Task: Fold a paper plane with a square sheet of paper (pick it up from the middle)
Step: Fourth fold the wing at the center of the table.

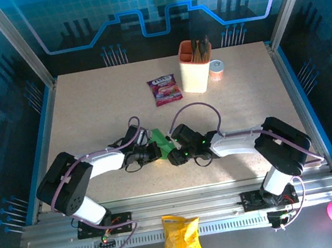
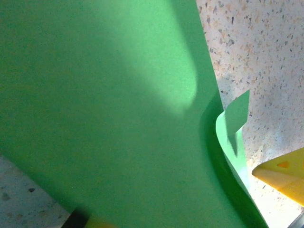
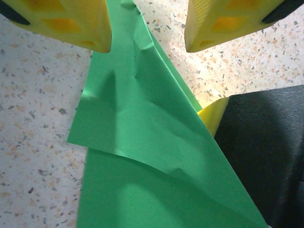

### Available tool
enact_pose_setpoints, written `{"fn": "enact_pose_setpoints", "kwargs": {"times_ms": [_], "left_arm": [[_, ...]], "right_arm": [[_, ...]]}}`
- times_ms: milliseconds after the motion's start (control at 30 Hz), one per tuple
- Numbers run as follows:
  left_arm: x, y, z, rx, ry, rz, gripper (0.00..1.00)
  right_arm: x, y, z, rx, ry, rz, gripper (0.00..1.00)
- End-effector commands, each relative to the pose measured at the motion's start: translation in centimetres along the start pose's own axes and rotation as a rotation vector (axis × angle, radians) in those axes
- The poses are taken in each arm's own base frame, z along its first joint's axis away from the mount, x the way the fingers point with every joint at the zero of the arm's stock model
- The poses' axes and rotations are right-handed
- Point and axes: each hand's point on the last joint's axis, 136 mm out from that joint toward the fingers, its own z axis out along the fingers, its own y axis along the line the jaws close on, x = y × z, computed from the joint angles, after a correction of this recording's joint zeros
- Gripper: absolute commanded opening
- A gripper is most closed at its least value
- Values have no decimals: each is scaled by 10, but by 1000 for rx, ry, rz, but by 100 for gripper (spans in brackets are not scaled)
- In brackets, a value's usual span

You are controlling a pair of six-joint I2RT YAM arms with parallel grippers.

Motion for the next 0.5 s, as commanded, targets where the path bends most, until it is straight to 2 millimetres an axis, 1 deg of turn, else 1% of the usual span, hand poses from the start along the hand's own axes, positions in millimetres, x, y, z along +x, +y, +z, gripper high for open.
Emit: {"fn": "enact_pose_setpoints", "kwargs": {"times_ms": [0, 233, 467], "left_arm": [[8, 16, 1, -56, 29, 2, 0], [8, 17, 1, -58, 29, 1, 0], [8, 18, 1, -62, 28, 5, 0]], "right_arm": [[-1, -1, 6, 45, 8, -46, 46], [3, -3, 15, 57, 34, -50, 44], [8, -4, 18, 56, 46, -44, 36]]}}
